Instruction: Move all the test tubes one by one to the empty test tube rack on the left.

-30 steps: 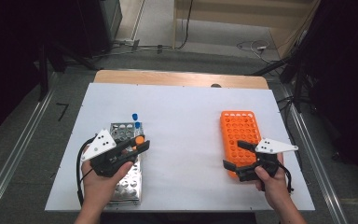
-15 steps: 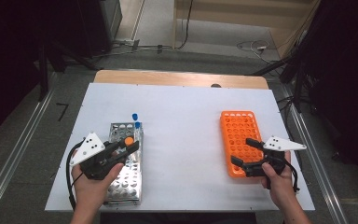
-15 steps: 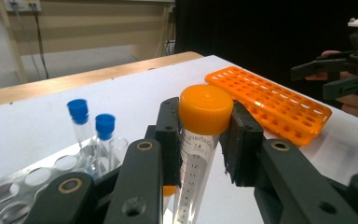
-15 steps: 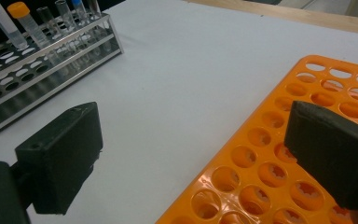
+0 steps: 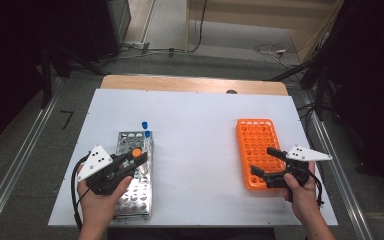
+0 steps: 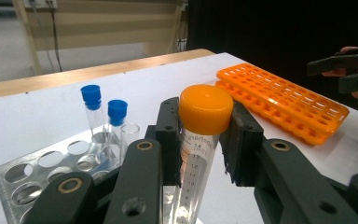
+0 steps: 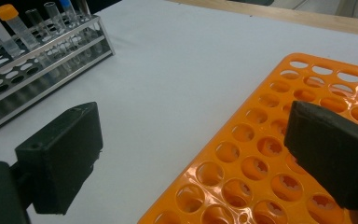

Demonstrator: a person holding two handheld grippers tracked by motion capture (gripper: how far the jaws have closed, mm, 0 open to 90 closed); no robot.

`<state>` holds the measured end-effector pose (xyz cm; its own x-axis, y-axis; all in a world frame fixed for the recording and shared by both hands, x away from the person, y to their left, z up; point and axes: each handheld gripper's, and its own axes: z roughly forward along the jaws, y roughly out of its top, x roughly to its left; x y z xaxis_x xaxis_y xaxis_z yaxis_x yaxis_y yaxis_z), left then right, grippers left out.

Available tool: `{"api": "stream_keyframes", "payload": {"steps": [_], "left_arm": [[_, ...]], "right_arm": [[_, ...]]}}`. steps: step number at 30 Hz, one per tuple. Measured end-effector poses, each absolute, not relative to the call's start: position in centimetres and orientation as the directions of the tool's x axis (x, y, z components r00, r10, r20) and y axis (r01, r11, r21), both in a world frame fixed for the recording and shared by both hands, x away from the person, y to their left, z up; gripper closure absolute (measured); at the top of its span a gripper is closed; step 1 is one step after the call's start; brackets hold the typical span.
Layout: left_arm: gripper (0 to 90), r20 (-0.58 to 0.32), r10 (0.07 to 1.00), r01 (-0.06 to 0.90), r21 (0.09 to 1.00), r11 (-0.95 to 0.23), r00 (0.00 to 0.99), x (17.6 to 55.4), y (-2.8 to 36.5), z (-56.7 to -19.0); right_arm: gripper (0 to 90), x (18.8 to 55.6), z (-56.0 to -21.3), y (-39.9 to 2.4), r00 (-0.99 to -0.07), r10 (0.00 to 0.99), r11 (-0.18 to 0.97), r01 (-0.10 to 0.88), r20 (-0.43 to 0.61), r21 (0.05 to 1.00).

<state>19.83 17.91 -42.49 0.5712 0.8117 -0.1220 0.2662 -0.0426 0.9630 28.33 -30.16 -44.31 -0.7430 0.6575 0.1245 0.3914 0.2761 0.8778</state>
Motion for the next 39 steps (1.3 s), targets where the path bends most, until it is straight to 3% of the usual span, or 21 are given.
{"api": "stream_keyframes", "payload": {"steps": [30,39], "left_arm": [[70.8,-0.109,0.863,0.355,0.931,-0.085,0.493,19.3,17.3,-44.2],[70.6,-0.009,0.875,0.355,0.916,-0.187,0.484,19.3,16.1,-43.7]], "right_arm": [[3.0,28.4,-44.6,-30.1,-0.743,0.659,0.292,0.399,0.119,0.869],[3.0,28.5,-44.7,-30.1,-0.744,0.658,0.295,0.398,0.117,0.869]]}}
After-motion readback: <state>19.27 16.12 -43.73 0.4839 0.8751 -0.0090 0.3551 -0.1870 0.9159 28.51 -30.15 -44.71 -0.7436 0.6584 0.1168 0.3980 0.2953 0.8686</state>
